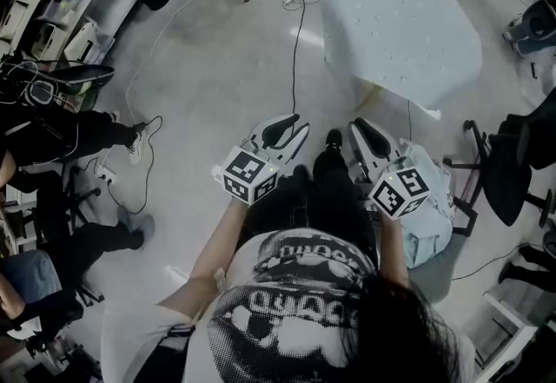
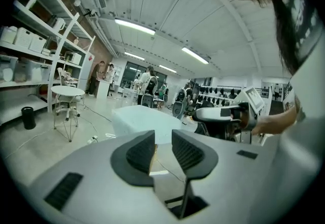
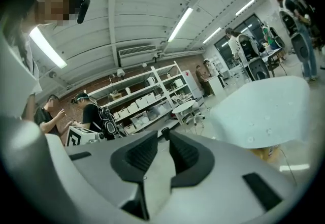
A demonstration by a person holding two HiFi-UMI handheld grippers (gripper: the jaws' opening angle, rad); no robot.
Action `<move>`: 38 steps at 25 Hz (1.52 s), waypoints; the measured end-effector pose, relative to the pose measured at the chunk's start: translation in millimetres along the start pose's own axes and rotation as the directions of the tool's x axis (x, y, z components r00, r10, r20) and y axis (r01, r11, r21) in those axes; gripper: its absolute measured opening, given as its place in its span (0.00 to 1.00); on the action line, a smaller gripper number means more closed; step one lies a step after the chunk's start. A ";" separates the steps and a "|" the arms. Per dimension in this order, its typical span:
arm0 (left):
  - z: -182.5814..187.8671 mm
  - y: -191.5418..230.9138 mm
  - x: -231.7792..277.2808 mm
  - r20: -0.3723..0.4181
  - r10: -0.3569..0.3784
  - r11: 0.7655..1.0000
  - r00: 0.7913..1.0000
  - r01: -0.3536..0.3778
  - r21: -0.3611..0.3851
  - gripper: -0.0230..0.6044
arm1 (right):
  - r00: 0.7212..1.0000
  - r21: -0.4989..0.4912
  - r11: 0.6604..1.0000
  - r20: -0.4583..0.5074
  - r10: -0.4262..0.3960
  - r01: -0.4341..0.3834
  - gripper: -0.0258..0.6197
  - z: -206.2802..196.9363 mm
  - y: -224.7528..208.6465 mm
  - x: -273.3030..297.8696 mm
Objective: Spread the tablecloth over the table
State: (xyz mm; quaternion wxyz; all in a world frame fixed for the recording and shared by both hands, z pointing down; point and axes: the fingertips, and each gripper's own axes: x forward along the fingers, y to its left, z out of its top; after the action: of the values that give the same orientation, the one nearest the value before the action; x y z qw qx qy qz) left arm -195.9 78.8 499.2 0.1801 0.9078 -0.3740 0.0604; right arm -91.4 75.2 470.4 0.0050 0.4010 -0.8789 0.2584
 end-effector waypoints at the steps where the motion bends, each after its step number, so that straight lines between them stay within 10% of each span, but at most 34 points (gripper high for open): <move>1: 4.7 -1.9 -3.4 0.014 0.000 1.000 1.000 0.000 0.000 0.20 | 1.000 -0.016 1.000 0.000 0.009 -0.009 0.13 2.2 5.4 -0.4; 38: 21.1 -55.5 -3.8 -0.080 -0.108 0.982 0.991 0.119 0.147 0.06 | 0.998 -0.213 0.976 -0.039 -0.051 0.041 0.03 18.0 -11.0 -46.1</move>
State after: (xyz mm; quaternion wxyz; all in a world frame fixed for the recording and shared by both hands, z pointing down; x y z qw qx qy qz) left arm -160.3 109.8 463.1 0.1272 0.9359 -0.3094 0.1106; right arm -48.8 93.3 449.8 0.0732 0.4126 -0.8915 0.1721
